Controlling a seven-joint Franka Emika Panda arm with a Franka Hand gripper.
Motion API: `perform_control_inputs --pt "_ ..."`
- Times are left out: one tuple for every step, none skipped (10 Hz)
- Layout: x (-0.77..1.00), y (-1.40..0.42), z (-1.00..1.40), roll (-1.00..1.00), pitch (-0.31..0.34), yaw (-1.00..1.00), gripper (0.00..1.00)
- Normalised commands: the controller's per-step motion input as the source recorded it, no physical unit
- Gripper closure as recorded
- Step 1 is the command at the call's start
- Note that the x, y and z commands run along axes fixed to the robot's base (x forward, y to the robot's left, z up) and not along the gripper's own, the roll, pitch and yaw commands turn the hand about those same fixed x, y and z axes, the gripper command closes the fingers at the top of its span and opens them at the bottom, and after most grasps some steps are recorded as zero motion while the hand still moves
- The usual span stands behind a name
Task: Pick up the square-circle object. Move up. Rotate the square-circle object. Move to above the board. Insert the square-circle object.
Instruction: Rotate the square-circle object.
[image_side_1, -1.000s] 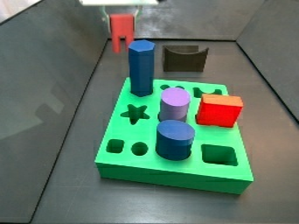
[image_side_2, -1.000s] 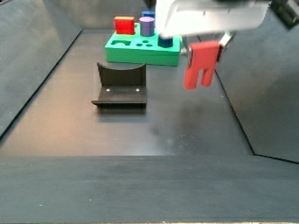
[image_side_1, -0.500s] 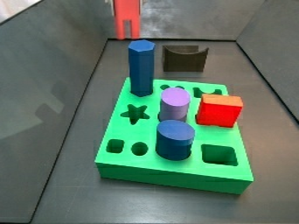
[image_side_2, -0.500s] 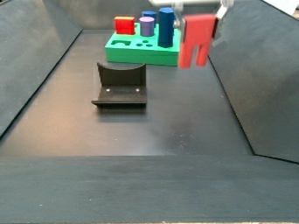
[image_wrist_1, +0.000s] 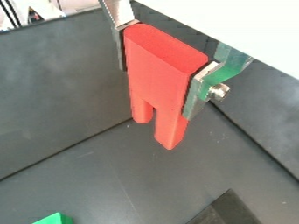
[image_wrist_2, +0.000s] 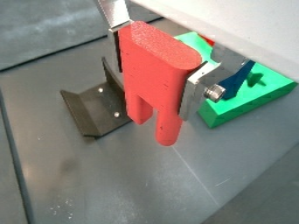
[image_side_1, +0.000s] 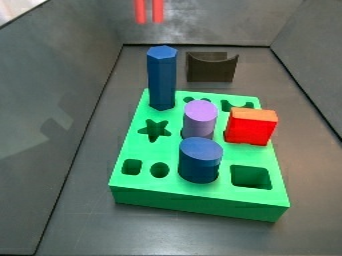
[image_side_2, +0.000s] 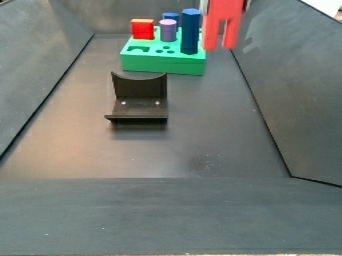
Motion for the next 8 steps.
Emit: perform_control_inputs --pt "0.02 -0.02 0.3 -0.06 0.069 0.02 1.0" --pt "0.0 0.0 0.0 -0.02 -0.012 -1.0 1.0" --pt "0.02 0.01 -0.12 -0.02 -0.014 -1.0 1.0" --pt "0.02 0.02 -0.09 -0.02 -0.02 -1.0 1.0" --pt "0.02 0.02 -0.07 -0.02 -0.022 -1.0 1.0" --pt "0.01 0.01 -0.05 -0.02 -0.021 -1.0 1.0" --pt "0.01 0.01 -0.04 -0.03 -0.02 -1.0 1.0" --pt "0.01 0.01 -0.02 -0.03 -0.02 -1.0 1.0"
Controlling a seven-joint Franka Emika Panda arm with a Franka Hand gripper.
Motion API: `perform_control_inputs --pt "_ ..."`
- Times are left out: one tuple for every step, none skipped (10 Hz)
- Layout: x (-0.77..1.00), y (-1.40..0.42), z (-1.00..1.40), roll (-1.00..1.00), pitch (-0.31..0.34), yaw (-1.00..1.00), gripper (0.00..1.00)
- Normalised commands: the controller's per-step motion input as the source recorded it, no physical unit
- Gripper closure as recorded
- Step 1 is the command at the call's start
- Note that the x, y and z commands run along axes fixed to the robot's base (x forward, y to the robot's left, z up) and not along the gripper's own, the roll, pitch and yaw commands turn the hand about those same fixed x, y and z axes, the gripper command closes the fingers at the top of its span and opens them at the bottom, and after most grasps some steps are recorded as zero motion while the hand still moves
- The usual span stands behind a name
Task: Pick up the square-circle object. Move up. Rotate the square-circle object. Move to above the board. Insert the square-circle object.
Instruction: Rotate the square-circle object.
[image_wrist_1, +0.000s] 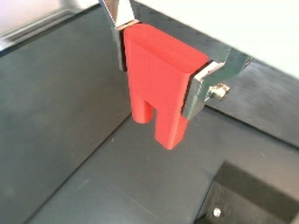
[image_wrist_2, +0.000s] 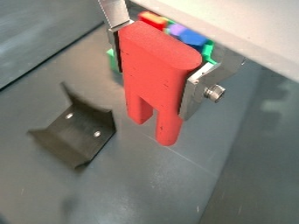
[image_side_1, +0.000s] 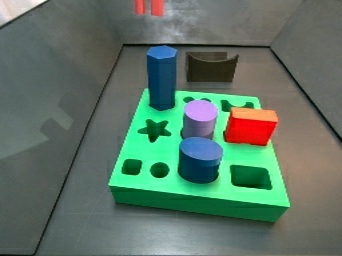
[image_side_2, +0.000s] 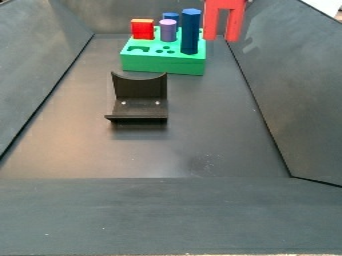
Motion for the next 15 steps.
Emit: perform_control_inputs --pt "0.01 0.01 -0.02 -0.04 -0.02 -1.0 1.0" --pt "0.01 0.01 -0.02 -0.04 -0.021 -1.0 1.0" --pt "0.01 0.01 -0.02 -0.05 -0.023 -1.0 1.0" --pt "0.0 0.01 -0.01 -0.06 -0.024 -1.0 1.0" --pt "0.0 0.01 -0.01 -0.08 -0.028 -1.0 1.0" --pt "0.0 0.01 -0.01 -0.08 -0.025 -0.77 1.0" --pt "0.0 0.01 -0.01 -0.08 -0.022 -0.59 1.0" --pt "0.0 0.01 -0.01 -0.08 -0.02 -0.27 1.0" --pt "0.01 -0.01 0.0 -0.01 -0.003 -1.0 1.0" --pt "0.01 -0.01 0.0 -0.01 -0.003 -1.0 1.0" --pt "0.01 0.0 0.0 -0.01 -0.003 -1.0 1.0" --pt "0.01 0.0 0.0 -0.01 -0.003 -1.0 1.0" --pt "0.01 0.0 0.0 -0.01 -0.003 -1.0 1.0" --pt "0.01 0.0 0.0 -0.02 -0.003 -1.0 1.0" --pt "0.01 0.01 0.0 -0.02 -0.003 -1.0 1.0"
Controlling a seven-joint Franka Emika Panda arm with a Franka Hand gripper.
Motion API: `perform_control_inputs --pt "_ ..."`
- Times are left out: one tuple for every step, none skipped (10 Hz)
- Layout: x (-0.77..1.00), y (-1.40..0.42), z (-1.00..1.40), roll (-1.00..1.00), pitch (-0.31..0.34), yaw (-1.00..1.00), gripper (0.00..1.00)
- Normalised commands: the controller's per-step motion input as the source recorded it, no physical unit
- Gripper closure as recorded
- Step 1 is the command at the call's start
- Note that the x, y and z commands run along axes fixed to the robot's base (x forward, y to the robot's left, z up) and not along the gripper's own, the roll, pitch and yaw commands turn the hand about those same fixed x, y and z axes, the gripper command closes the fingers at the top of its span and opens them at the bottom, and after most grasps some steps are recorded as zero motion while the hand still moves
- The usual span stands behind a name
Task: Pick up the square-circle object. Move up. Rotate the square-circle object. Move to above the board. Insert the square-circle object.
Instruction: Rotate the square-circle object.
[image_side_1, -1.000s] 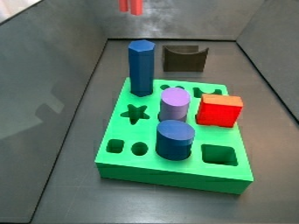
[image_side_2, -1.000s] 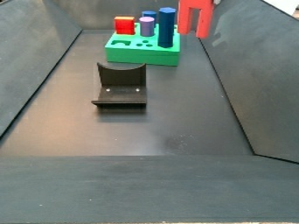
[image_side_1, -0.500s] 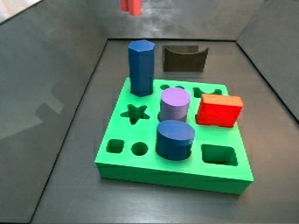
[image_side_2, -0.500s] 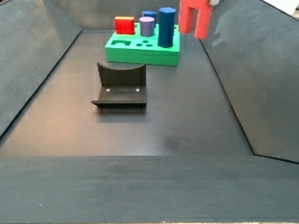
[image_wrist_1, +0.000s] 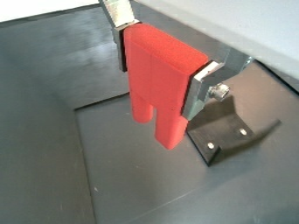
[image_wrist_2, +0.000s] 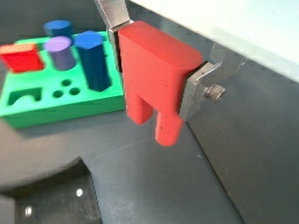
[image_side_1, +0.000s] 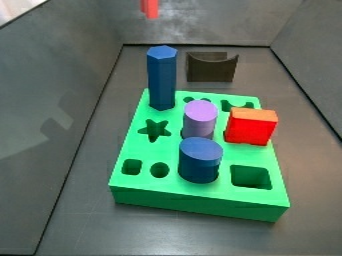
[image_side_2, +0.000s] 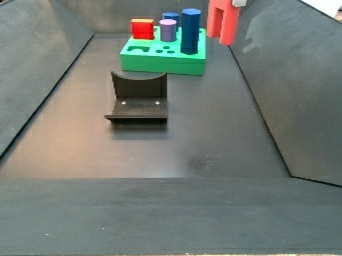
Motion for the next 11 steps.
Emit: perform_control_inputs --pt "0.01 0.01 0.0 -0.02 -0.004 -1.0 1.0" --pt "0.01 0.01 0.0 -0.02 -0.004 -1.0 1.0" --pt "0.01 0.01 0.0 -0.02 -0.004 -1.0 1.0" --pt "0.01 0.01 0.0 -0.02 -0.004 -1.0 1.0" --pt "0.01 0.01 0.0 -0.02 -0.005 -1.0 1.0" --pt "0.01 0.01 0.0 -0.02 -0.005 -1.0 1.0" --pt "0.01 0.01 0.0 -0.03 -0.005 -1.0 1.0" --pt "0.01 0.01 0.0 -0.03 -0.006 -1.0 1.0" --pt "0.01 0.01 0.0 -0.03 -0.006 -1.0 1.0" --pt "0.01 0.01 0.0 -0.03 -0.007 -1.0 1.0" --pt "0.01 0.01 0.0 -0.04 -0.008 -1.0 1.0"
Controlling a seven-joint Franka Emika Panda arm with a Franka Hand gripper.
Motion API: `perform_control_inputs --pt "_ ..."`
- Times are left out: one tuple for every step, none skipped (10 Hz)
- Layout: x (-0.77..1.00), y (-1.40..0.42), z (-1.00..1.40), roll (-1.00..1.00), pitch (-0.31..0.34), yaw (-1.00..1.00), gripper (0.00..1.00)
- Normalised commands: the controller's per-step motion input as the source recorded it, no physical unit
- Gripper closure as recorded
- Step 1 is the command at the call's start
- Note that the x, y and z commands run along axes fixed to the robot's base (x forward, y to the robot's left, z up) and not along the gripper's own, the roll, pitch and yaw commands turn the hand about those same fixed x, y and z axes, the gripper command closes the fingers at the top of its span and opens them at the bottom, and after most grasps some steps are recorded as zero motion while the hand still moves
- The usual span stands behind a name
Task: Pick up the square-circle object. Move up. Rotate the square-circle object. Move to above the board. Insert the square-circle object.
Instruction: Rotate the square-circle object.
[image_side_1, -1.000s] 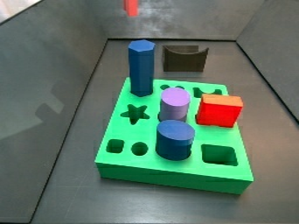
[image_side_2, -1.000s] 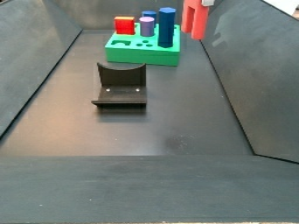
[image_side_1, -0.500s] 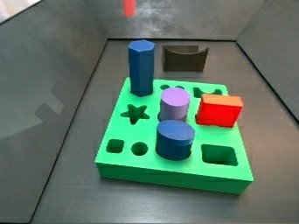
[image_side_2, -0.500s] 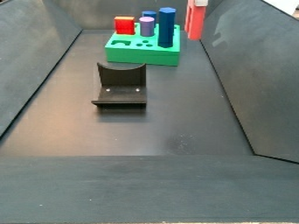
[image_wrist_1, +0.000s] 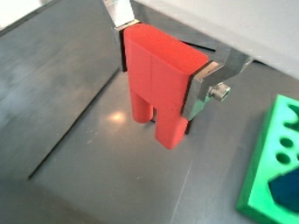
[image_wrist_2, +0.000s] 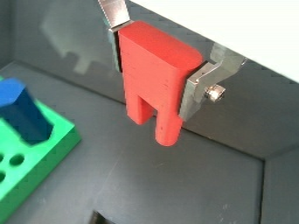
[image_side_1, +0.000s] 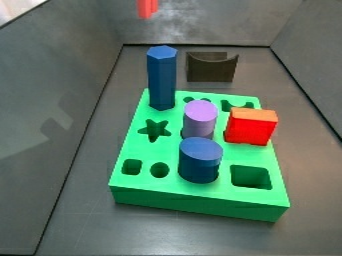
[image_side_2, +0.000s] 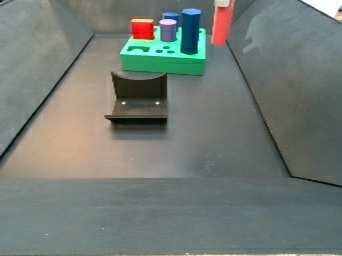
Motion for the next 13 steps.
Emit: perform_control_inputs --pt "0.01 0.01 0.0 -0.04 -0.009 -1.0 1.0" --pt "0.01 0.01 0.0 -0.05 -0.01 -1.0 1.0" --pt "0.0 0.0 0.0 -0.02 -0.004 -1.0 1.0" --pt "0.0 0.0 0.0 -0.02 -0.004 -1.0 1.0" --pt "0.0 0.0 0.0 -0.02 -0.005 -1.0 1.0" --pt "0.0 0.0 0.0 -0.02 -0.005 -1.0 1.0" --pt "0.0 0.0 0.0 -0.03 -0.005 -1.0 1.0" --pt "0.0 0.01 0.0 -0.03 -0.006 -1.0 1.0" --pt "0.0 0.01 0.0 -0.03 -0.006 -1.0 1.0" --pt "0.0 0.01 0.0 -0.04 -0.007 -1.0 1.0" --pt "0.0 0.01 0.0 -0.04 -0.008 -1.0 1.0" --pt "0.0 0.01 0.0 -0.05 -0.009 -1.0 1.0" --pt "0.0 0.01 0.0 -0.06 -0.011 -1.0 1.0"
